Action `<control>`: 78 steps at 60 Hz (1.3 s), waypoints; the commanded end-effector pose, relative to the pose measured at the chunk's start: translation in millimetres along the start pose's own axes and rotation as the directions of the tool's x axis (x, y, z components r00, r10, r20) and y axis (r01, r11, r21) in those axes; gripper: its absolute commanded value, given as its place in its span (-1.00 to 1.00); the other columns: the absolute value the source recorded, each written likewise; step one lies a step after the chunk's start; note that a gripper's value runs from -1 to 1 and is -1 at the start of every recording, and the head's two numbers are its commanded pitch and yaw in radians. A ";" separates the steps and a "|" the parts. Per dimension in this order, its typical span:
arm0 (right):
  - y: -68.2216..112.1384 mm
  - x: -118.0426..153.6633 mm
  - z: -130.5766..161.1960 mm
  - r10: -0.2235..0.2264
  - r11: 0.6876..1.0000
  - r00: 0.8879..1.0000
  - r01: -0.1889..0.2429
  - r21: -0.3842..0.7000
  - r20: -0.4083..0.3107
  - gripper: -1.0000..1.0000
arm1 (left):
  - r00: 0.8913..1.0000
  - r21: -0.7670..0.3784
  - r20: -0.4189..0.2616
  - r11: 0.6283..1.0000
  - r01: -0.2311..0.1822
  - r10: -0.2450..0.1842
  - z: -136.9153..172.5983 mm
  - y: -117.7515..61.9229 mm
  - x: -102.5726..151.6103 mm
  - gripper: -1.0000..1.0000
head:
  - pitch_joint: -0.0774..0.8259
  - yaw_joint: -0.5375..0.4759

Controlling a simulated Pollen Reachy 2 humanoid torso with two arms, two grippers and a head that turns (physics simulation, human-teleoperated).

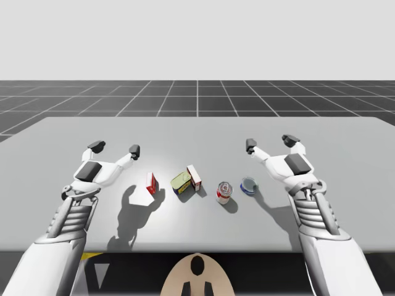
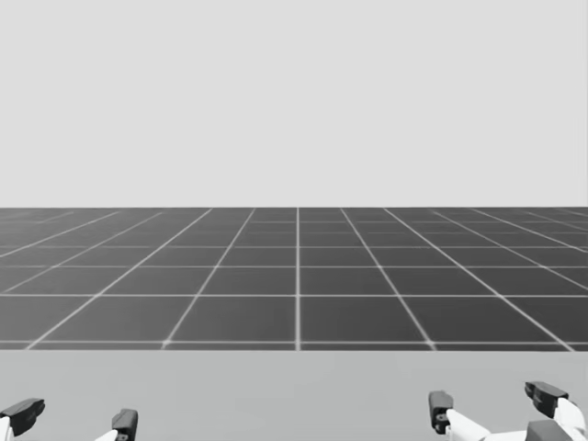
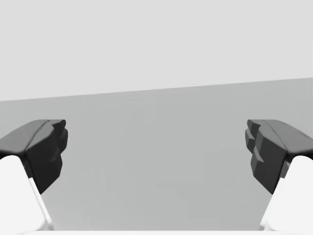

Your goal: Lift the pudding box off the table.

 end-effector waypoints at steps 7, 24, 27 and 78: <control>-0.4 -0.4 1.7 0.014 1.000 1.000 -0.014 -0.021 0.017 -1.00 | 1.000 0.002 -0.001 1.000 0.002 -0.002 0.5 0.2 0.0 -1.00 | -0.79 0.08; -1.7 -0.1 0.7 0.020 0.999 1.000 -0.019 -0.043 0.002 -1.00 | 1.000 0.004 -0.002 1.000 0.004 -0.004 0.8 0.1 0.2 -1.00 | -0.47 0.10; -1.6 -0.7 0.2 0.026 0.999 1.000 -0.026 -0.046 0.001 -1.00 | 1.000 0.001 -0.002 1.000 0.001 -0.001 0.7 0.4 0.4 -1.00 | -0.36 0.10; 5.1 7.4 2.4 0.004 0.998 0.999 -0.001 0.055 -0.049 -1.00 | 1.000 0.001 0.005 1.000 0.001 -0.001 0.6 0.6 3.2 -1.00 | 0.55 0.12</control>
